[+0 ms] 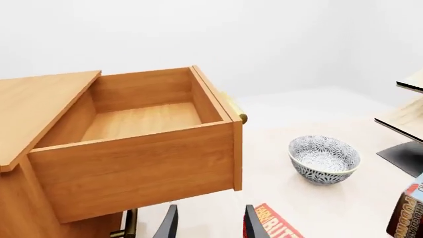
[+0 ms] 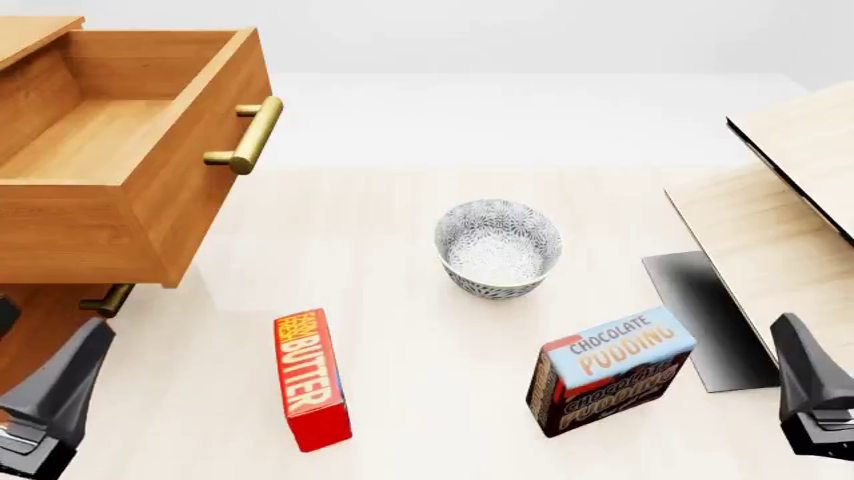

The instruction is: Close the top drawer of the cabinet.

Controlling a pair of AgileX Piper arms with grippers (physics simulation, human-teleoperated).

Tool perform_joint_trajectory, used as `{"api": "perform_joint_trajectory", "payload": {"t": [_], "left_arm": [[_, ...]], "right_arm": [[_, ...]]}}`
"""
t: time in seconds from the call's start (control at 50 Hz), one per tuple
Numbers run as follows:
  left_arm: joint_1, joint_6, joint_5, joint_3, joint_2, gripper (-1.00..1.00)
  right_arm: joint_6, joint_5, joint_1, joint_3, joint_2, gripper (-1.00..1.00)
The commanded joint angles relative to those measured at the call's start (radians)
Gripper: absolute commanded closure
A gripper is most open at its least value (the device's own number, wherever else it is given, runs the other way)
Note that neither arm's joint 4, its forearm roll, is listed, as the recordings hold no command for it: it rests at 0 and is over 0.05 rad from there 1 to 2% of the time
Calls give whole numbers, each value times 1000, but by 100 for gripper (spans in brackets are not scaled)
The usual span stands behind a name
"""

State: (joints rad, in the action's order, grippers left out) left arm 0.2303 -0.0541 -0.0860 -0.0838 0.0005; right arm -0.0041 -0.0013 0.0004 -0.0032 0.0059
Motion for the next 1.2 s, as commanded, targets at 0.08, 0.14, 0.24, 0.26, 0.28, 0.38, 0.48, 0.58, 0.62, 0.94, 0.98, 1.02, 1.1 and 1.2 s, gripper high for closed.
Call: {"api": "perform_joint_trajectory", "payload": {"t": [0.08,0.14,0.24,0.26,0.28,0.38,0.48,0.58,0.62,0.94,0.98,1.02,1.1,1.2], "left_arm": [[100,-10,-46,-58,0,-100],[128,-17,-53,-76,0,-100],[183,-22,-72,-103,0,-100],[191,-22,-75,-109,0,-100],[202,-22,-77,-113,0,-100],[258,-26,-85,-128,0,-100],[310,-21,-108,-158,0,-100],[351,-23,-123,-173,0,-100],[374,-25,-128,-177,0,-100],[496,-27,-133,-186,1,-100],[512,-23,-134,-183,2,-100],[523,-25,-103,-178,26,-100],[537,-30,-30,-164,81,-100],[548,-33,6,-164,113,-100]], "right_arm": [[0,0,0,0,0,-100],[0,-1,0,0,1,-100],[0,-1,0,-1,2,-100],[0,-1,0,-1,2,-100],[0,-1,0,-1,2,-100],[0,-1,0,-1,2,-100],[0,-1,0,-1,2,-100],[0,-1,0,-1,2,-100],[0,-1,0,-1,2,-100],[0,-1,0,-1,2,-100],[0,-1,0,-1,2,-100],[0,-1,0,-1,2,-100],[0,-1,0,-1,2,-100],[0,-1,0,-1,2,-100]]}}
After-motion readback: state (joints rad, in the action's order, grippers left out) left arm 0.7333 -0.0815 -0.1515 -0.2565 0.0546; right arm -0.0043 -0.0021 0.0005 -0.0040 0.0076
